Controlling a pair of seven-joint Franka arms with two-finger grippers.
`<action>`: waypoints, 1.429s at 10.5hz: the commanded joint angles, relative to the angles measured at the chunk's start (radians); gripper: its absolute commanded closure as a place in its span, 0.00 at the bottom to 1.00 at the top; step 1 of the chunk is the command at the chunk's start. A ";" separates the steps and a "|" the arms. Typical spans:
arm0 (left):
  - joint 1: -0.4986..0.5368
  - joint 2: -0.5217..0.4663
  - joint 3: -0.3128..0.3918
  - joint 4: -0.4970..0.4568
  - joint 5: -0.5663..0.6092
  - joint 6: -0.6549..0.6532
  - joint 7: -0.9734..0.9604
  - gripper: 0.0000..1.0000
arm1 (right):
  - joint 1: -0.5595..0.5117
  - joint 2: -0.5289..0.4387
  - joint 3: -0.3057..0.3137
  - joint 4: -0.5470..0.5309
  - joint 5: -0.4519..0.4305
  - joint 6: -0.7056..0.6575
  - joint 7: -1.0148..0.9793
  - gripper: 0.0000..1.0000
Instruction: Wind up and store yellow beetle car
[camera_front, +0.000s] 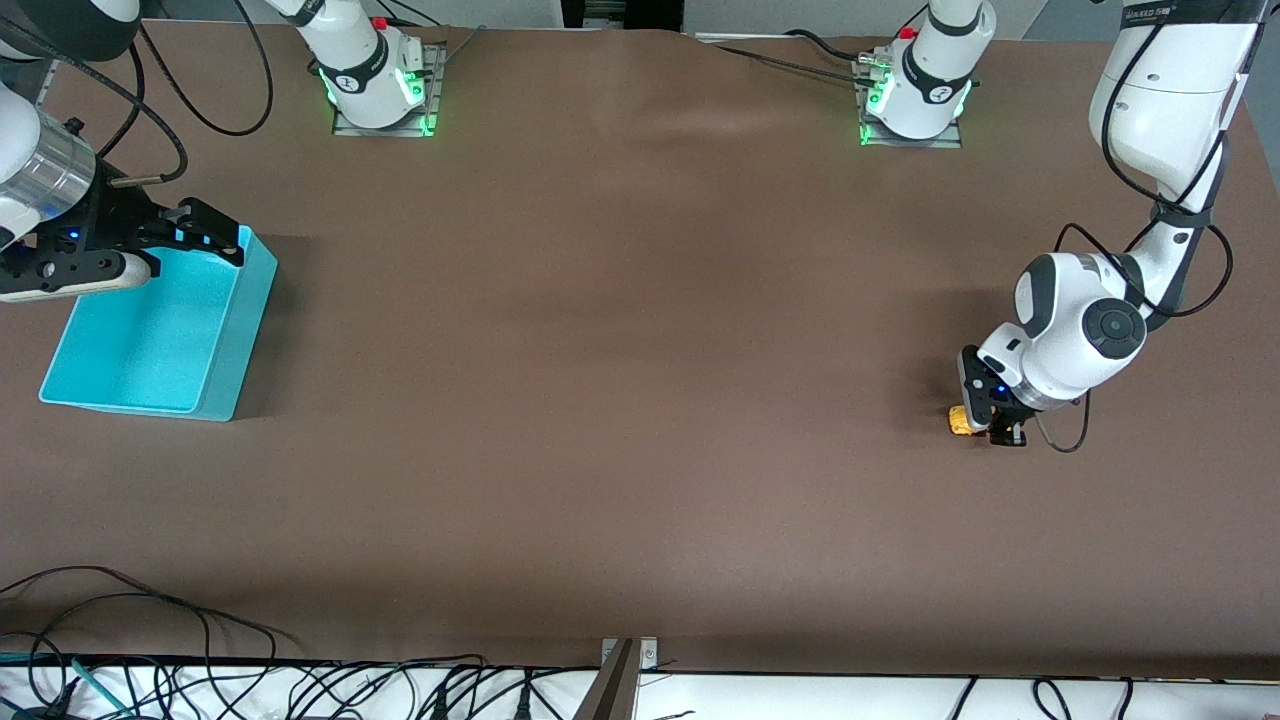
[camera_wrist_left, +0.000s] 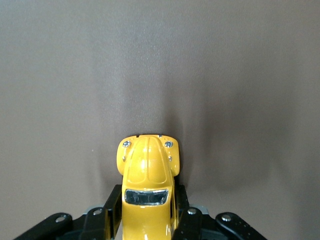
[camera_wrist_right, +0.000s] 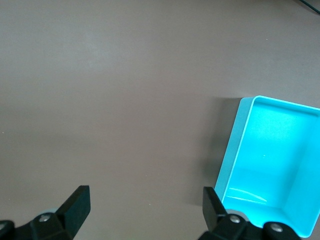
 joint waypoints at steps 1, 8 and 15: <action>0.031 0.084 -0.004 0.028 -0.015 -0.013 0.011 0.99 | -0.003 0.005 0.001 0.021 0.001 -0.015 -0.020 0.00; 0.068 0.110 -0.006 0.028 -0.015 -0.021 0.016 0.99 | -0.003 0.005 0.001 0.021 0.001 -0.016 -0.018 0.00; 0.129 0.133 -0.006 0.054 -0.015 -0.059 0.082 0.99 | -0.003 0.005 -0.001 0.020 0.003 -0.016 -0.020 0.00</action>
